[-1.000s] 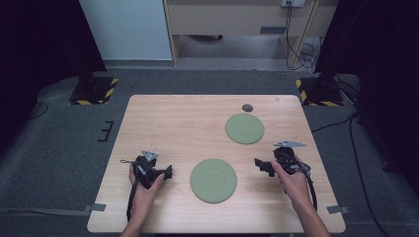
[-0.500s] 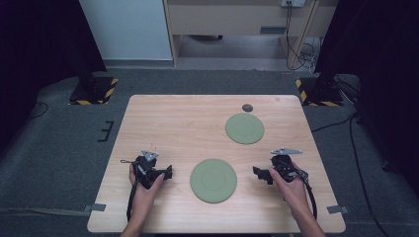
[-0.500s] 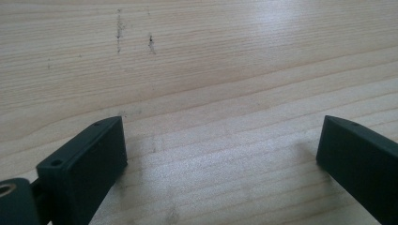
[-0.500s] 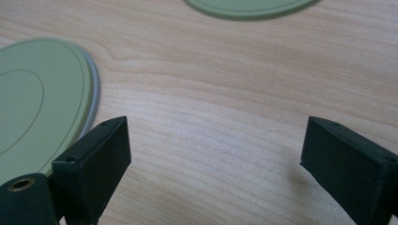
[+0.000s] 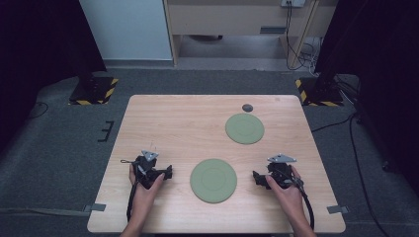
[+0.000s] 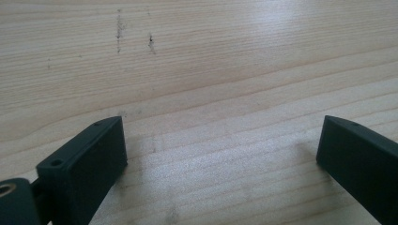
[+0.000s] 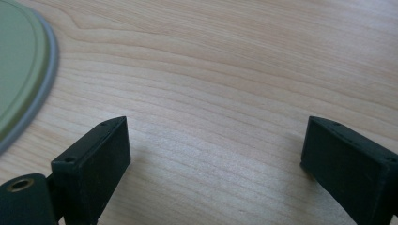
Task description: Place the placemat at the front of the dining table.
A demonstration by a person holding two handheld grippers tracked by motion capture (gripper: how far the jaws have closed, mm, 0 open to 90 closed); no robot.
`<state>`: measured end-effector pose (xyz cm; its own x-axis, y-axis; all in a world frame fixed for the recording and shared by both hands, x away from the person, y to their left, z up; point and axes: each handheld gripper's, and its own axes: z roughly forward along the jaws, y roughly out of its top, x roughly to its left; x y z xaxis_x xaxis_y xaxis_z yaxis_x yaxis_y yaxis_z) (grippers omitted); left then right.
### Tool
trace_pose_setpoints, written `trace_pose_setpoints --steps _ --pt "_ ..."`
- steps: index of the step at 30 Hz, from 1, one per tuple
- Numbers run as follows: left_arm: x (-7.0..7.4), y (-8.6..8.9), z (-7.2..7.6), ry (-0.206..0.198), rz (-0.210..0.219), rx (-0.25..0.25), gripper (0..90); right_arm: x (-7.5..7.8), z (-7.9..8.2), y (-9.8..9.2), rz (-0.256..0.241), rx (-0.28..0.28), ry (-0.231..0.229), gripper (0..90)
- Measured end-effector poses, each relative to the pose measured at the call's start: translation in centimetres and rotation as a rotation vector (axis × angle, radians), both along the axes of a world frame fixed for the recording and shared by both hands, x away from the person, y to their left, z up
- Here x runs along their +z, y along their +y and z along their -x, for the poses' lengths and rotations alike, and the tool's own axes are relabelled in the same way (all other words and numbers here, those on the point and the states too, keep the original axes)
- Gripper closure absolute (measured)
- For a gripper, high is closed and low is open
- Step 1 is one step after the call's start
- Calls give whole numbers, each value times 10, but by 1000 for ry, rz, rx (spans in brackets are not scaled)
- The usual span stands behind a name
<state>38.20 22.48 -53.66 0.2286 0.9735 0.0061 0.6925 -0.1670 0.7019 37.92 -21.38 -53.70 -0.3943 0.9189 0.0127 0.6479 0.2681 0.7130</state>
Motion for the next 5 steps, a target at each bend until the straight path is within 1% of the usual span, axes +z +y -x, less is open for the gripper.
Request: trace_pose_setpoints --steps 1,3,5 --pt "0 0 0 0 0 0 13 -1 1 1 9 4 -13 63" --pt "0 0 0 0 0 0 13 -2 0 1 9 1 -9 50" --pt "0 0 0 0 0 0 13 -2 0 2 11 -16 -2 22"
